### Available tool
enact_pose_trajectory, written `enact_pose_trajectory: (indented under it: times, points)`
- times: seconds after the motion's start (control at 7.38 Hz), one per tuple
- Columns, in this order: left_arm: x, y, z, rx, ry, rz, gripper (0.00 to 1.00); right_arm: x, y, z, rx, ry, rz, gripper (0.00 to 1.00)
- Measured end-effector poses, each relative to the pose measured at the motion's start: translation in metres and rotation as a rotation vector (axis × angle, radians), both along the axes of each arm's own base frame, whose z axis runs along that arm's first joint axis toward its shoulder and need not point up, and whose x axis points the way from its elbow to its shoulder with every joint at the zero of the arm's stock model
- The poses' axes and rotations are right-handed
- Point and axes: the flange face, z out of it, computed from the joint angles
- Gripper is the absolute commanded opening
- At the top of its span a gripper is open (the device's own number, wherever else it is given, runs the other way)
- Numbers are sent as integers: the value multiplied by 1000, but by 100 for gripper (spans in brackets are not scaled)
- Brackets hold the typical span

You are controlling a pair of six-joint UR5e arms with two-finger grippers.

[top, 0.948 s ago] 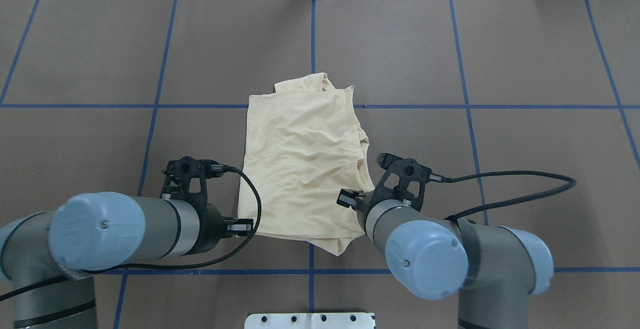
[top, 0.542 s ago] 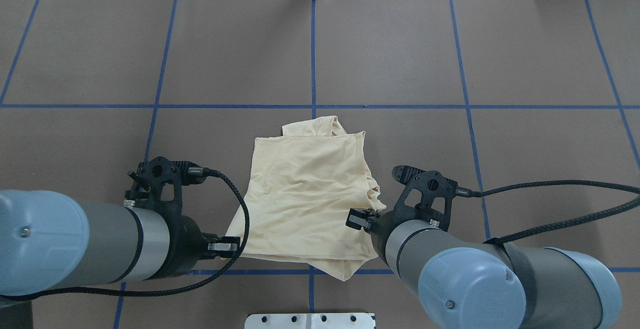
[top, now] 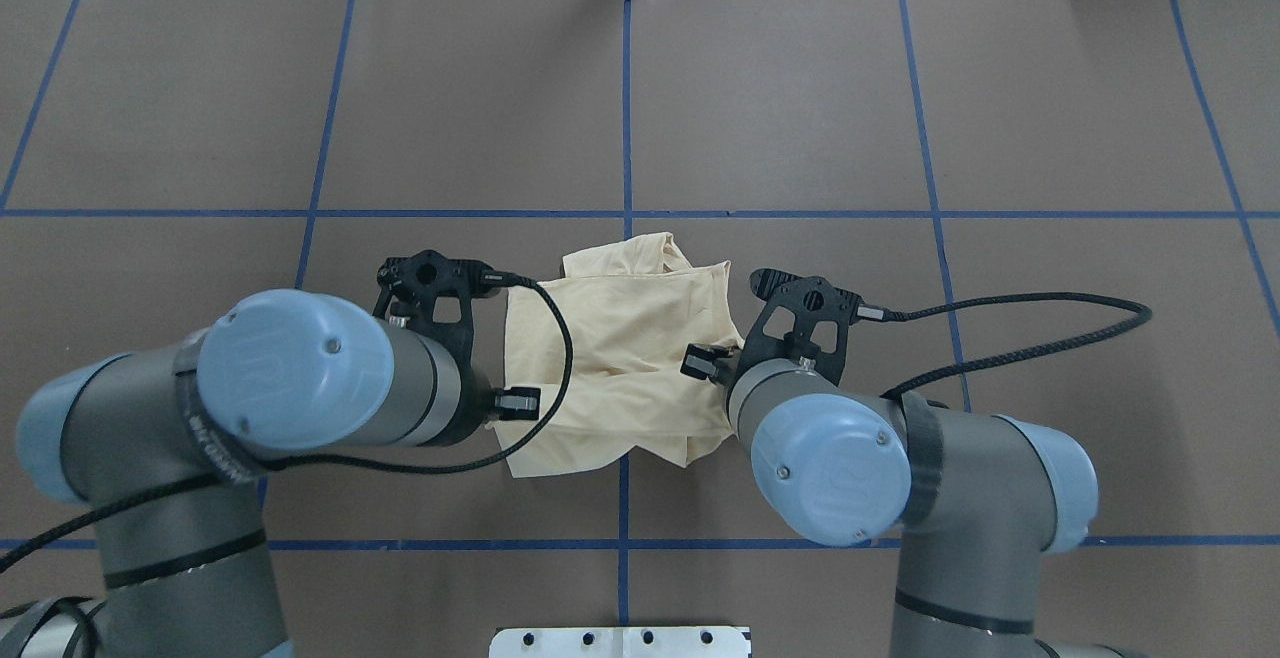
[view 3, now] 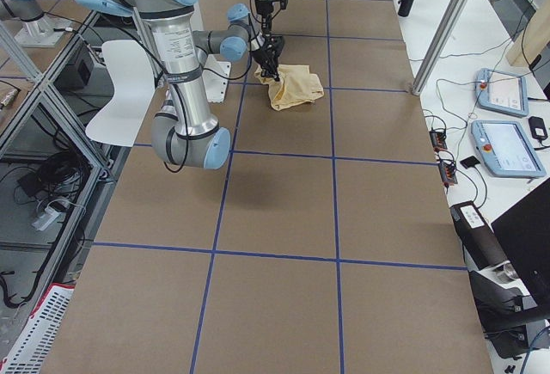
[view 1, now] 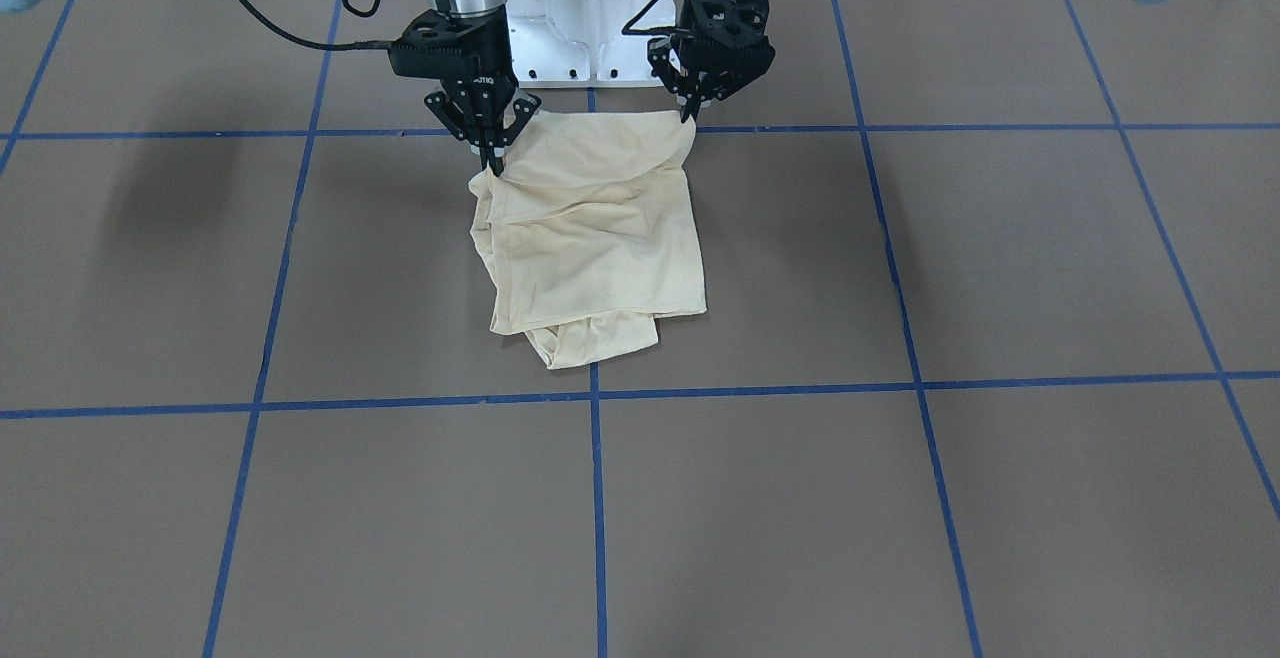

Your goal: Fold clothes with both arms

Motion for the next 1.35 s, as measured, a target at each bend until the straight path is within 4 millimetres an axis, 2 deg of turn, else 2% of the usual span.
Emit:
enact_pose_trajectory:
  times: [0.27,0.41,0.54,0.68,0.95,1.08,1.22,1.35]
  points:
    - [8,-59,6,54,-50,-40,0,-11,-48,13,13,34,42,0]
    - [13,-80,13,75,-64,-61,0,-18,-67,14,9,50,57,0]
    - [21,-96,24,90,-72,-80,0,-27,-82,15,5,68,67,55]
    - [30,-107,34,96,-75,-90,99,-35,-97,16,-2,78,75,100]
    - [41,-120,46,119,-70,-87,100,-40,-139,11,-23,79,63,100]
    - [32,-130,44,165,-64,-63,100,-32,-162,-1,-52,59,16,100]
    - [12,-146,45,225,-68,-16,100,-25,-172,-13,-75,34,-29,100]
    - [-9,-159,53,274,-84,32,100,-29,-168,-20,-87,19,-51,95]
